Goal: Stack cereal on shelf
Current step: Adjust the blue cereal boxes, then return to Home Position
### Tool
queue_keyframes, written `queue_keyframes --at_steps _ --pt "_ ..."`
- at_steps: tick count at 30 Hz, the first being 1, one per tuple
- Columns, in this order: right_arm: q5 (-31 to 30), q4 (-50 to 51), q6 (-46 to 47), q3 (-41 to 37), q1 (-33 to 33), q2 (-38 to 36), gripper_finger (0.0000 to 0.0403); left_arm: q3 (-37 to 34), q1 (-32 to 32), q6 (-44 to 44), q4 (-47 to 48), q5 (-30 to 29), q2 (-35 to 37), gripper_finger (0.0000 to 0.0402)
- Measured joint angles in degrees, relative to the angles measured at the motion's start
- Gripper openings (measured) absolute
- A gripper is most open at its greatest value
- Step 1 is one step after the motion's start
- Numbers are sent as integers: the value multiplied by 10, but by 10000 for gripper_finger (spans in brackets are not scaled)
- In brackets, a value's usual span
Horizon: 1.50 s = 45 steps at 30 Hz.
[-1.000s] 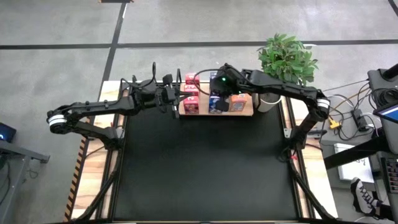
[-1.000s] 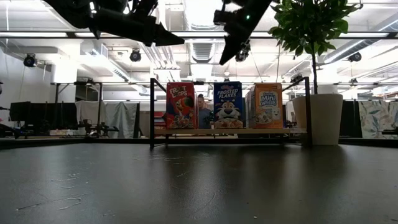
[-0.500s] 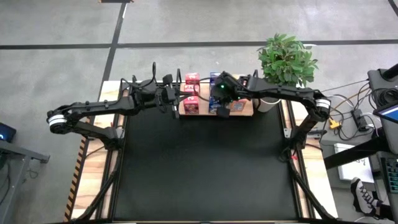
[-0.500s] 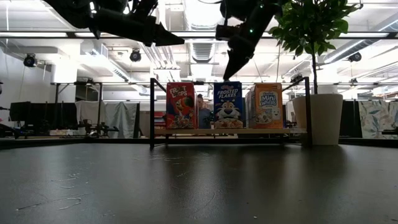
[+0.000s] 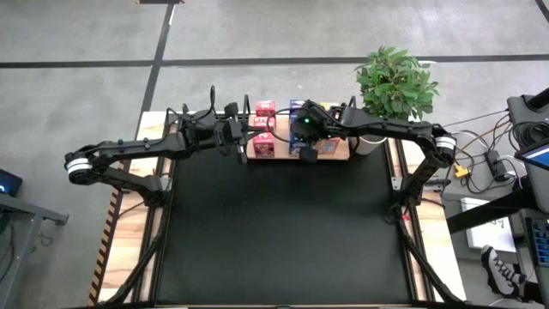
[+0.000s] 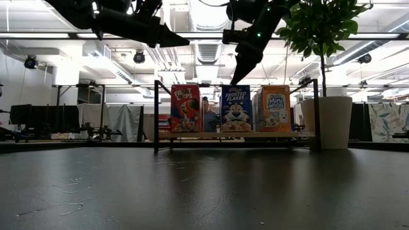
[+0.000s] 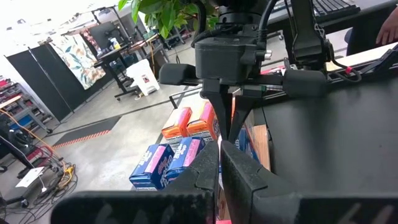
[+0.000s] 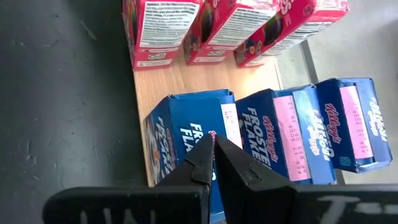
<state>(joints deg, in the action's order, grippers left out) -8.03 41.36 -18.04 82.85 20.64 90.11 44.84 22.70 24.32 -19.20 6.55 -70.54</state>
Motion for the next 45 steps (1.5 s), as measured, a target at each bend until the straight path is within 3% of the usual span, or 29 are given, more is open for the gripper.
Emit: queue_keyframes --at_steps 18,27,33,39,45 --pt "-1 0 -6 0 -4 -8 8 0 0 0 0 0 0 0" --pt "-1 0 -15 -4 -33 -51 8 0 -4 -22 27 0 17 0" --pt "11 -61 -21 -86 -71 -136 9 -29 -23 -34 88 14 97 0" --pt "75 -182 -24 -223 -97 -257 9 -124 -27 -43 103 122 227 0" --pt "128 -310 -30 -362 -103 -373 9 -219 -27 -92 100 125 358 0"
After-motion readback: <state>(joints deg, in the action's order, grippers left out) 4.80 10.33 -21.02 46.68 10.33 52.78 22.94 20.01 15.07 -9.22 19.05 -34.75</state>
